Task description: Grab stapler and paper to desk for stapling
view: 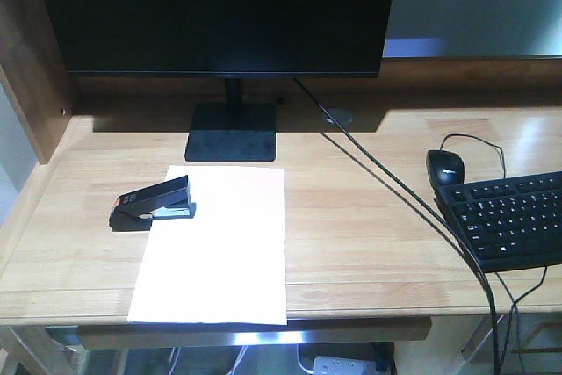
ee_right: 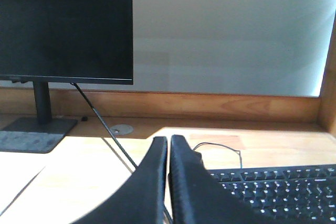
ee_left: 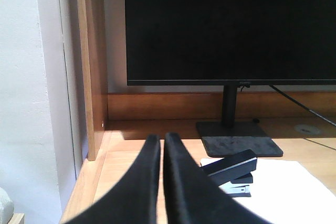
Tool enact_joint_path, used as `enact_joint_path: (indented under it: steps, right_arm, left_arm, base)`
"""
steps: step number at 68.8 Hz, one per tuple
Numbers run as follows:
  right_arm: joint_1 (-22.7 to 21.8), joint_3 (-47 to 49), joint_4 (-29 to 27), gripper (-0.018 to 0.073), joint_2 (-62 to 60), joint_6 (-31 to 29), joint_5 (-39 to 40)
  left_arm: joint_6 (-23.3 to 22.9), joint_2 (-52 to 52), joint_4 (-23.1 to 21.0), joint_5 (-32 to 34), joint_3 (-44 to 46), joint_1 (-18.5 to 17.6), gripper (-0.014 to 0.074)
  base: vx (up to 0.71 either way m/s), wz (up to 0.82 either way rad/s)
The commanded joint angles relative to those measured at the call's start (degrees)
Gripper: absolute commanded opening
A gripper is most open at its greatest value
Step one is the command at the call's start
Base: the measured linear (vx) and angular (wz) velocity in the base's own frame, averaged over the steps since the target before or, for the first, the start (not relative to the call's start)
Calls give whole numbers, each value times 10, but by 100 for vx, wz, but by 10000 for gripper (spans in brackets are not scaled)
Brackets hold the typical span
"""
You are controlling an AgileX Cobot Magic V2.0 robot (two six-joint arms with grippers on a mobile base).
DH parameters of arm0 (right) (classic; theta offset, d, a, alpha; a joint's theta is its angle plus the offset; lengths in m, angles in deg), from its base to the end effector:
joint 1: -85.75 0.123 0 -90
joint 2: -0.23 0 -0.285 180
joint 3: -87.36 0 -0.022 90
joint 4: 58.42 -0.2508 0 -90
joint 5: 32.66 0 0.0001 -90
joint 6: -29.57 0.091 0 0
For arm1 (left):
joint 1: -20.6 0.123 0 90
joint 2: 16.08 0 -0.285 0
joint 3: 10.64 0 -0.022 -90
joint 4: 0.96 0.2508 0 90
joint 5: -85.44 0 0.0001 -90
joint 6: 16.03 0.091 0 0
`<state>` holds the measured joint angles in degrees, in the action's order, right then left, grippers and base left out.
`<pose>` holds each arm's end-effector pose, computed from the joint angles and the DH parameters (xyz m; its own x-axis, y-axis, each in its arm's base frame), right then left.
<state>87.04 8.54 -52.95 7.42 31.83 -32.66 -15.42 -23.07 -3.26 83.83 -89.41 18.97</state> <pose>0.0567 0.0013 0.2043 0.0707 -0.0544 -0.9960 -0.0186 0.9983 -0.0559 0.0565 -0.0017 0.2022 0.0450 -0.0308 -0.9985 0.0309 0.9991 -0.0294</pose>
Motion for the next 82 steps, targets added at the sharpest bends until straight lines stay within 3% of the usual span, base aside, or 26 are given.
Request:
enact_joint_path:
  steps: [1, 82]
  right_arm:
    - [-3, -2, -1, -9, -9, -11, 52]
    - [-3, -2, -13, -9, -9, -11, 51]
  left_arm:
    - [-6, 2, -1, 41, -16, 1, -7]
    - [-6, 2, -1, 41, -16, 1, -7]
  base:
    - [0, 0]
    - [0, 0]
